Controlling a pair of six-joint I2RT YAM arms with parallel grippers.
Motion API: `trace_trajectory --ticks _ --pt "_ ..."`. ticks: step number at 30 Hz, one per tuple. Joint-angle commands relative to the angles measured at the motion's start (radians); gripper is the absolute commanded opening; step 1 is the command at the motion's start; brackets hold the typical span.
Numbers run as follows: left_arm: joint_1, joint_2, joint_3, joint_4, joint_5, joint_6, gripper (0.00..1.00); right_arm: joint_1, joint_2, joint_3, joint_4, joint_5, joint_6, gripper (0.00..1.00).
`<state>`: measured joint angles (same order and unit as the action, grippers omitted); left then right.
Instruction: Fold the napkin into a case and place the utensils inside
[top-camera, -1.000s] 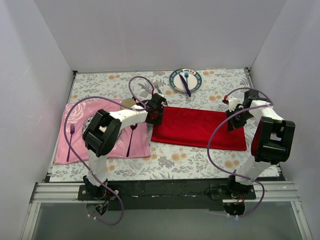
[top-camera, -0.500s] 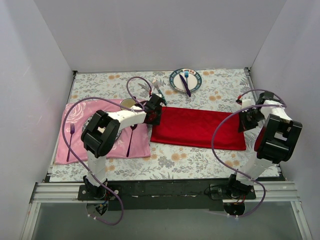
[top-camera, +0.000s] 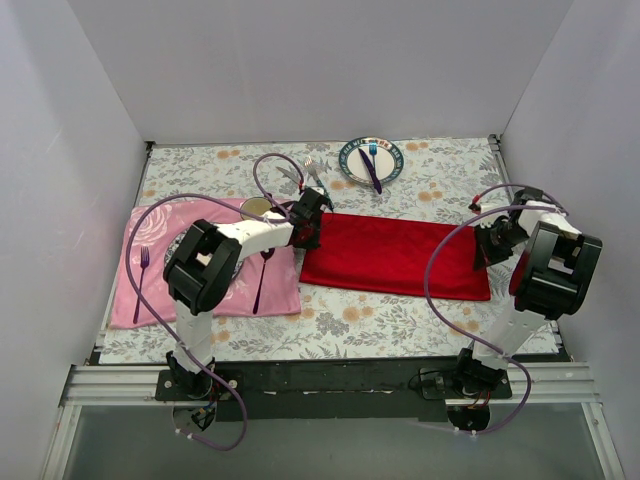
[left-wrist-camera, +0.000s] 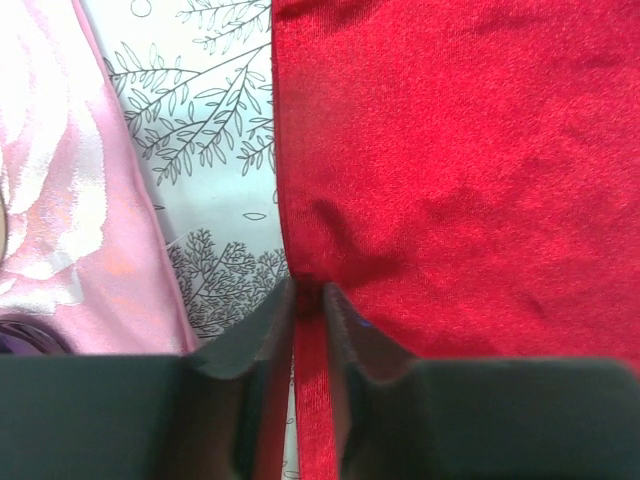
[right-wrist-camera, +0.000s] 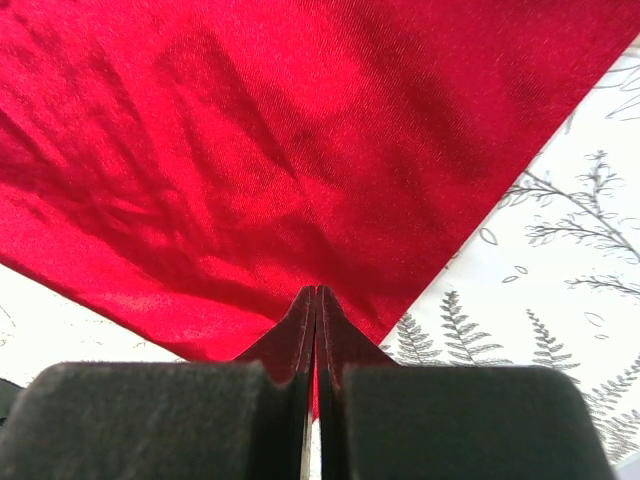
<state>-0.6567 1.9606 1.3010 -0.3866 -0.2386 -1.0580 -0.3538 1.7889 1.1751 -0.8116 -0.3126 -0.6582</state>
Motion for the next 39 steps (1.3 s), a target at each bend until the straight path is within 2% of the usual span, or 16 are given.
trace_trajectory --ticks 1,5,7,16,22,28,31,34,39 --pt "-0.001 0.064 0.01 -0.054 0.035 -0.005 0.11 -0.001 0.017 -0.02 0.015 0.003 -0.011 0.01" --pt "0.0 0.054 0.026 -0.064 0.03 0.009 0.07 -0.001 0.018 -0.029 0.014 -0.008 -0.017 0.01" --pt "0.003 0.035 0.029 -0.064 0.024 0.019 0.0 -0.002 0.01 -0.026 0.006 -0.02 -0.023 0.01" --pt "0.028 -0.107 0.02 -0.063 0.051 0.119 0.0 -0.008 -0.022 0.058 -0.086 -0.117 -0.009 0.01" --pt "0.028 -0.155 0.053 -0.075 0.153 0.187 0.0 -0.027 -0.019 0.086 -0.113 -0.117 -0.003 0.01" --pt "0.013 -0.137 0.133 -0.08 0.34 0.153 0.0 -0.077 0.036 0.13 -0.136 -0.117 0.017 0.01" --pt "-0.01 -0.112 0.174 -0.074 0.39 0.13 0.0 -0.099 0.067 0.155 -0.156 -0.115 0.02 0.01" --pt "-0.038 -0.075 0.233 -0.071 0.419 0.09 0.0 -0.114 0.078 0.162 -0.159 -0.105 0.023 0.01" --pt "-0.058 0.007 0.3 -0.1 0.384 0.02 0.0 -0.123 0.083 0.17 -0.179 -0.109 0.012 0.01"
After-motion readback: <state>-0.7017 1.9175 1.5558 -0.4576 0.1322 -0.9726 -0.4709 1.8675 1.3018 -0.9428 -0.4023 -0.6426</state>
